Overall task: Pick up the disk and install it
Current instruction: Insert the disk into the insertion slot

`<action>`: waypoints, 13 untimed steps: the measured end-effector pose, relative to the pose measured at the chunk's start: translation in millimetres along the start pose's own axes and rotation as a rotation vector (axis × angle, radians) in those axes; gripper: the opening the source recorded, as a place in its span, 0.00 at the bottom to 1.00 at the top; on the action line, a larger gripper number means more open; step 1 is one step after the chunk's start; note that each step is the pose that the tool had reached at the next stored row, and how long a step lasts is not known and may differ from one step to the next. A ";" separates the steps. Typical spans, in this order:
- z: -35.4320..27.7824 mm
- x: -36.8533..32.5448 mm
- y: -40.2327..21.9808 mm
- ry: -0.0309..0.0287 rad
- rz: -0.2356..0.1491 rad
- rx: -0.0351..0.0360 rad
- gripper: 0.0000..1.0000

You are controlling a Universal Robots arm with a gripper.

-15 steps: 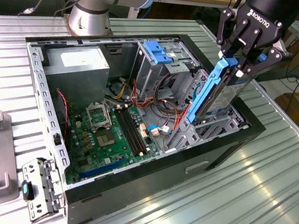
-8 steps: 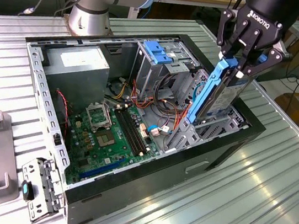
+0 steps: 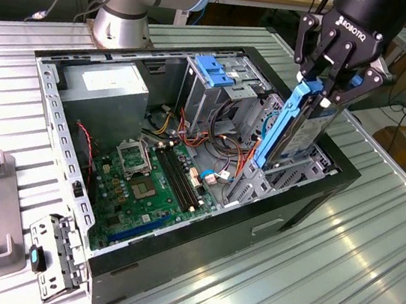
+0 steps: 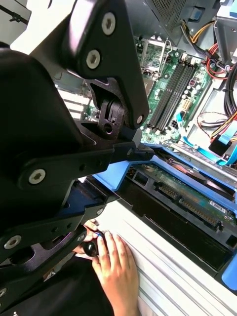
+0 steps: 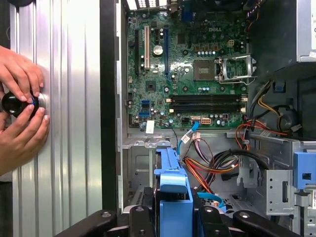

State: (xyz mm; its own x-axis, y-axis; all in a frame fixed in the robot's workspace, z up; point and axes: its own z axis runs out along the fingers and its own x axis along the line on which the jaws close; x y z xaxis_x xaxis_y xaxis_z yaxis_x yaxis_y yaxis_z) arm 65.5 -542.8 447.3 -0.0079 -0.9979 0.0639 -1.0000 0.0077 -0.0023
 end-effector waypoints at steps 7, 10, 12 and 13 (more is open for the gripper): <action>4.8 0.2 -0.4 0.0001 0.000 -0.0001 0.37; 9.8 0.7 -0.5 0.0000 0.000 -0.0001 0.37; 11.6 1.0 -0.6 0.0001 0.000 -0.0001 0.37; 12.8 1.2 -0.6 0.0001 0.000 -0.0001 0.37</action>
State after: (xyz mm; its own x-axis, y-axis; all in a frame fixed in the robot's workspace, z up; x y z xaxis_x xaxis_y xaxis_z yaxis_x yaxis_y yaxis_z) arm 66.1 -544.8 434.6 -0.0078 -0.9979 0.0640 -1.0000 0.0077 -0.0021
